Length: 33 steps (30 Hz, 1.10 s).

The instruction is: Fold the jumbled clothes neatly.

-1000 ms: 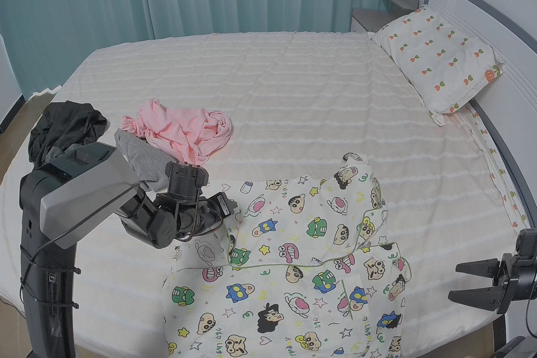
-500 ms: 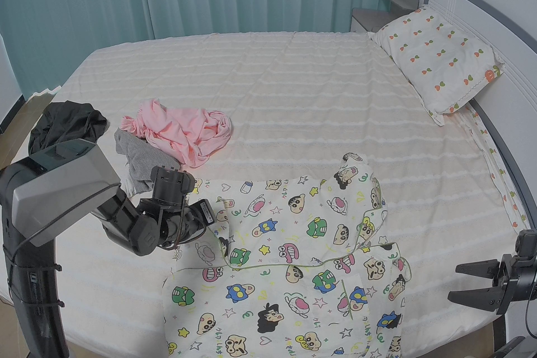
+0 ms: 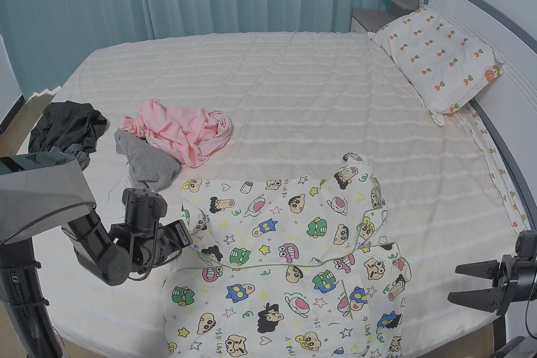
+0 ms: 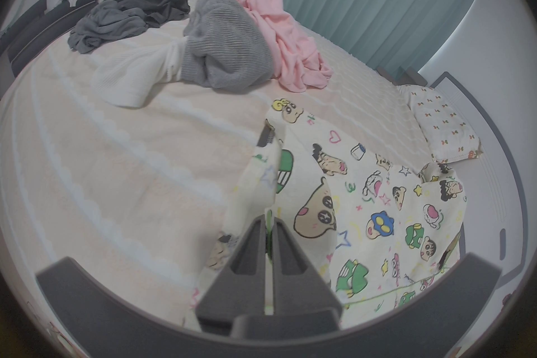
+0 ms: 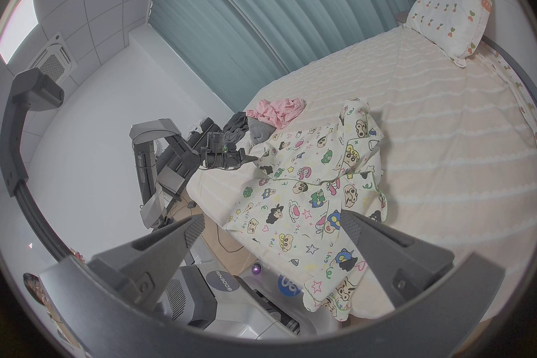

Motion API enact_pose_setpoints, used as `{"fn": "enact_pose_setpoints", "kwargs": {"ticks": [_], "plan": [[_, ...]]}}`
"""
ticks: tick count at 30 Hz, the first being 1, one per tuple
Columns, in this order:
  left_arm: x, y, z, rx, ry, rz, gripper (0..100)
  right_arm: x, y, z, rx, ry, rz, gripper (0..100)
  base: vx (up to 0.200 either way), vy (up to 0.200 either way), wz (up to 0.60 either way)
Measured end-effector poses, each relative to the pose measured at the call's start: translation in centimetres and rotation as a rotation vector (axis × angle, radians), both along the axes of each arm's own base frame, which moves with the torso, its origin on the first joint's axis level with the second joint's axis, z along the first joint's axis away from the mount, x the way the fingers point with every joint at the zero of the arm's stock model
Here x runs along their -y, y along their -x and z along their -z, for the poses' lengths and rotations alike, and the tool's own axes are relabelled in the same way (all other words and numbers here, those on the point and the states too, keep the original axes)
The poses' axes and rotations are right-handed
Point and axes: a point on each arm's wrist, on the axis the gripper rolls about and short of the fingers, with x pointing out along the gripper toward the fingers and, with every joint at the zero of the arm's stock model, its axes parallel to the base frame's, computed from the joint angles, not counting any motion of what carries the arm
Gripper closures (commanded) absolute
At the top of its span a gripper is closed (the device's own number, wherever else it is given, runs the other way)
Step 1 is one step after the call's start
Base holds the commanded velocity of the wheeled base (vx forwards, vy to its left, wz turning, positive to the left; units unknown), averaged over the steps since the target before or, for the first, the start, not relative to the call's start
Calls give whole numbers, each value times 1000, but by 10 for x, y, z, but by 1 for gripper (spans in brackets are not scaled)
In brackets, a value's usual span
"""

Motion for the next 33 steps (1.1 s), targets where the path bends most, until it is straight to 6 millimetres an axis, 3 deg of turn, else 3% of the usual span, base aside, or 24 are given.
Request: {"fn": "enact_pose_setpoints", "kwargs": {"ticks": [4, 13, 24, 32, 33], "plan": [[-5, 16, 8, -22, -13, -8, 100, 0, 0, 1, -4, 0, 0, 0, 0, 0, 0], [-16, 32, 18, -59, -23, -31, 100, 0, 0, 3, -16, -1, 1, 0, 0, 0, 0], [-34, 34, 32, -57, -21, -87, 100, 0, 0, 4, -26, 2, 7, 0, 0, 0, 0], [-44, 32, 35, -58, -13, -123, 100, 4, -14, 7, -98, -17, 49, 0, 0, 0, 0], [-45, 32, 35, -48, -10, -126, 0, 5, -18, 8, -114, -22, 57, 0, 0, 0, 0]]}}
